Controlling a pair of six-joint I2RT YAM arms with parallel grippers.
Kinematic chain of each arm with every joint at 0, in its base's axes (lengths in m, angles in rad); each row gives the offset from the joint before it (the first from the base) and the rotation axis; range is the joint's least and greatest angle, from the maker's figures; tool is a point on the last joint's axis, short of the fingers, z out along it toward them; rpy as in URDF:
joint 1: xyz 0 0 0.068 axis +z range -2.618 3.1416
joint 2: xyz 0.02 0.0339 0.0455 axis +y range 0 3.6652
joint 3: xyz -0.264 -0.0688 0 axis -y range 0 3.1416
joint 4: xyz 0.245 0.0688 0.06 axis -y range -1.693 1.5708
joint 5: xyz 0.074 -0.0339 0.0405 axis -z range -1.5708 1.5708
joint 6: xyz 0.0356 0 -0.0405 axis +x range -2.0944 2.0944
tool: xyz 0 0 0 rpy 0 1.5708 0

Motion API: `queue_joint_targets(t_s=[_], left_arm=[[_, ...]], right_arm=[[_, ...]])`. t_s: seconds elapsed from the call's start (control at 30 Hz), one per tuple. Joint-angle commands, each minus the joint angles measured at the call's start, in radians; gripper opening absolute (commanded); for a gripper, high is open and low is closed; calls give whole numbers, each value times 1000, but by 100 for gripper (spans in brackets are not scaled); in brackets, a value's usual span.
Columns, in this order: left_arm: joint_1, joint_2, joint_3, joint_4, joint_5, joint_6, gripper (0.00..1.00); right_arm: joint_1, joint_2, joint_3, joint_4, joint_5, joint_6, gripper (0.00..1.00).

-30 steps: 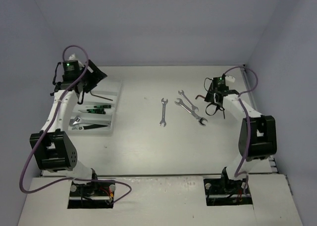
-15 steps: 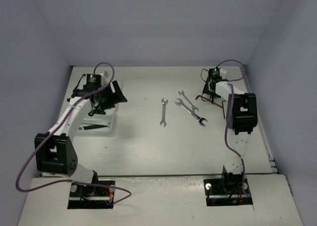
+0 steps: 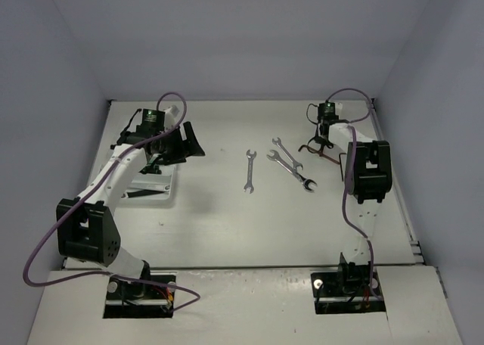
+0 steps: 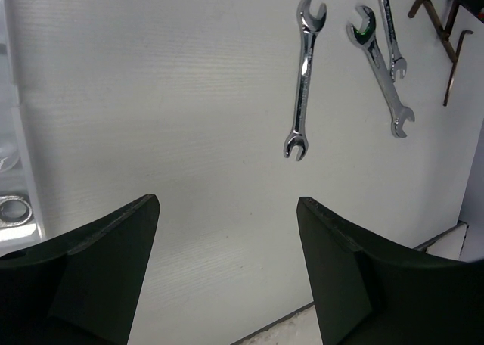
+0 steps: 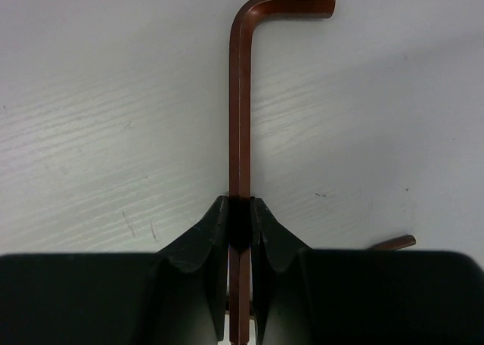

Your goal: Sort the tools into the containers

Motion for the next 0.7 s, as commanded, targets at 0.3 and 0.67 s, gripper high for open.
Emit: queue_joint_targets(t_s=[0.3,0.67], left_arm=[[-84,62,240,203,226,-183,71],[-197,149,297,459,236,-366,71]], right_arm=[[196,-465,-144,84,-160,-269,0],[462,-748,-380,151,-361,-244,0]])
